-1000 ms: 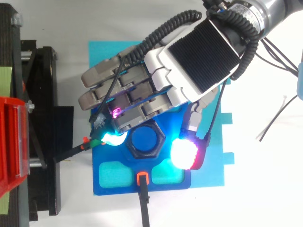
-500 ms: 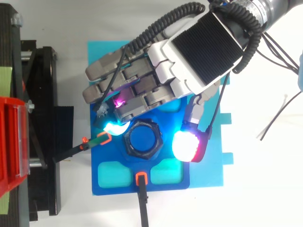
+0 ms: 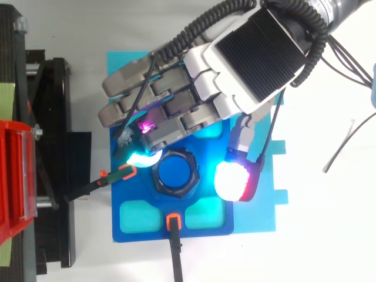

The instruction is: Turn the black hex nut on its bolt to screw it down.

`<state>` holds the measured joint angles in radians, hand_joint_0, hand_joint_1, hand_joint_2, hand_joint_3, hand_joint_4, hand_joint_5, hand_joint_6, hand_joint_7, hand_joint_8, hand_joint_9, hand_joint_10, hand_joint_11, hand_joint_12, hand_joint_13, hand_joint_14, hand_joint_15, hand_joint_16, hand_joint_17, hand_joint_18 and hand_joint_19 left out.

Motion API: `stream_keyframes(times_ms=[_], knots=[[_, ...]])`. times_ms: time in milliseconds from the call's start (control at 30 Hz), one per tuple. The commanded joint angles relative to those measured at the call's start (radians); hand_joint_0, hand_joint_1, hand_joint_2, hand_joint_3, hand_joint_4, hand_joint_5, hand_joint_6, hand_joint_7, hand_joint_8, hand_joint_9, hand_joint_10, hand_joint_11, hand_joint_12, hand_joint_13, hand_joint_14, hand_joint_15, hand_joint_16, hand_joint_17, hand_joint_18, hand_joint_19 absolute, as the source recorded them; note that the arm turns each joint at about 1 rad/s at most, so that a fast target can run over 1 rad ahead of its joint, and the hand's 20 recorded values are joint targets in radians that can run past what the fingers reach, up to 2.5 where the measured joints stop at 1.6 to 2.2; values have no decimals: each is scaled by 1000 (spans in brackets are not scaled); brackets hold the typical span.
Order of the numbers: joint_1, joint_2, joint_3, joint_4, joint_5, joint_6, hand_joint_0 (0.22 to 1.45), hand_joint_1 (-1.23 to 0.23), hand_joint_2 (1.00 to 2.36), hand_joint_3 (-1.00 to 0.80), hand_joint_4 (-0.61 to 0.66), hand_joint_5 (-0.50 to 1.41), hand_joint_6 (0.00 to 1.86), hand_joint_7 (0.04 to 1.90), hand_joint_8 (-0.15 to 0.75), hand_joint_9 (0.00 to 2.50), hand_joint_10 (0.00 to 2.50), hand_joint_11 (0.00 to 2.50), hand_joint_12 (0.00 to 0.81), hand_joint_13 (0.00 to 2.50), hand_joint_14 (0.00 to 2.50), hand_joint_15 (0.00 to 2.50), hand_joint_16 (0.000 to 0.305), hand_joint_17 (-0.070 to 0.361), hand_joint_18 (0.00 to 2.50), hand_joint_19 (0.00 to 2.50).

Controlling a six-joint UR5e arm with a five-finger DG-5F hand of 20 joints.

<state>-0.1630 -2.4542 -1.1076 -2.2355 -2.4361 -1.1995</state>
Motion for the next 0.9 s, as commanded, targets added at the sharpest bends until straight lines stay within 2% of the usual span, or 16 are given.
stream_keyframes(times_ms=[0,133,167,233,400,633,867], knots=[[2,0,26,19,-17,21,443,-399,1000,-500,257,-98,503,1085,262,781,10,283,350,499,6,183,51,115,286,243],[5,0,31,53,-20,26,441,-412,1000,-500,231,-117,503,943,259,765,9,267,352,488,6,175,51,116,277,237],[8,0,31,76,-20,26,441,-416,1000,-500,229,-119,503,933,256,760,11,259,352,488,6,178,51,115,277,237],[11,0,31,83,-18,28,441,-422,1000,-500,230,-122,503,919,259,755,11,264,350,485,7,182,51,116,272,242],[19,-16,29,83,-15,28,440,-414,1000,-500,222,-113,503,933,255,752,9,250,349,475,6,173,52,116,265,244],[33,-40,29,77,0,32,449,-387,1000,-500,173,-63,502,1201,247,766,9,259,345,466,6,170,50,114,245,252],[42,-40,29,53,0,32,453,-381,1000,-500,159,-46,501,1299,244,772,11,266,341,464,6,173,49,111,240,247]])
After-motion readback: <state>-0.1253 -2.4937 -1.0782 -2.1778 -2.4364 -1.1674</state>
